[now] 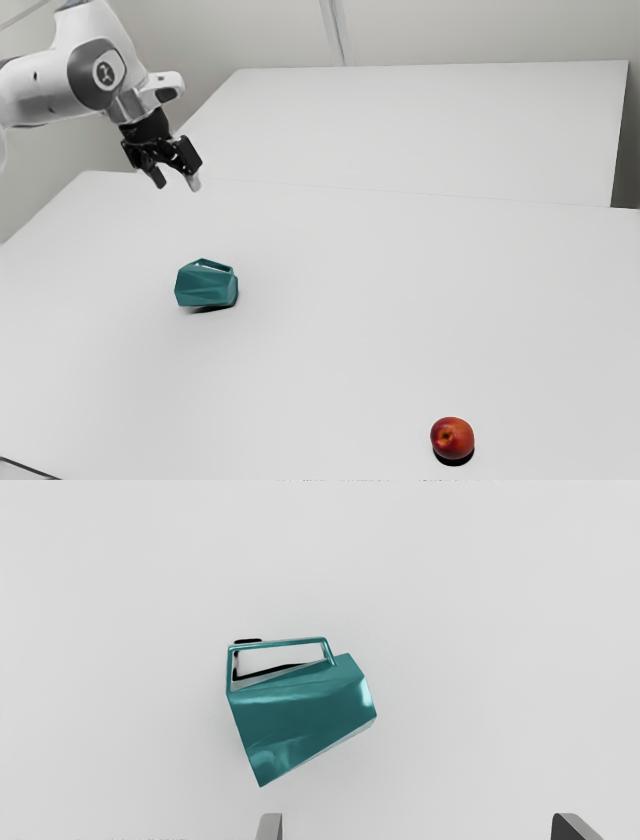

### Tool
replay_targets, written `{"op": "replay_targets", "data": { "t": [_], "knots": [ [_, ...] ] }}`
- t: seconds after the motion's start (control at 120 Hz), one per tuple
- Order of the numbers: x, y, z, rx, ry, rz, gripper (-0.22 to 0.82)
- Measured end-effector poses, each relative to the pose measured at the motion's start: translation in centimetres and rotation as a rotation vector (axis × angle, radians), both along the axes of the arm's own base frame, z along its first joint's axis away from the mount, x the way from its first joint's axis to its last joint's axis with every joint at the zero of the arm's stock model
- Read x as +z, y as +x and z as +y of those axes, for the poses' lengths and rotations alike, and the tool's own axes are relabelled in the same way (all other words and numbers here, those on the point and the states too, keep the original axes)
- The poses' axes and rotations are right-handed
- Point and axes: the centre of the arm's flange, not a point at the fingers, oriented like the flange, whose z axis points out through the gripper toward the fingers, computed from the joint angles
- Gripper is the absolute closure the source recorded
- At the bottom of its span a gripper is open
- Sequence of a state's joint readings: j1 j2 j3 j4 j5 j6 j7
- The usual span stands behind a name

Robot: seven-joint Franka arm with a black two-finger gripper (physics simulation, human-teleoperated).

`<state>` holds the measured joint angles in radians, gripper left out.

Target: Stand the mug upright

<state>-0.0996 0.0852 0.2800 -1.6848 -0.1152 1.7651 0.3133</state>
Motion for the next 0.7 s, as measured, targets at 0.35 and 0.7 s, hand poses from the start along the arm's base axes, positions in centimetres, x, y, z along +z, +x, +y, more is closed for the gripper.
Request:
{"op": "replay_targets", "data": {
  "t": [0.35, 0.7],
  "knots": [
    [-3.9, -4.4, 4.6, 0.076, -0.023, -0.013, 0.02],
    [-11.0, -12.5, 17.8, 0.245, -0.183, -0.317, 0.03]
  ]
}}
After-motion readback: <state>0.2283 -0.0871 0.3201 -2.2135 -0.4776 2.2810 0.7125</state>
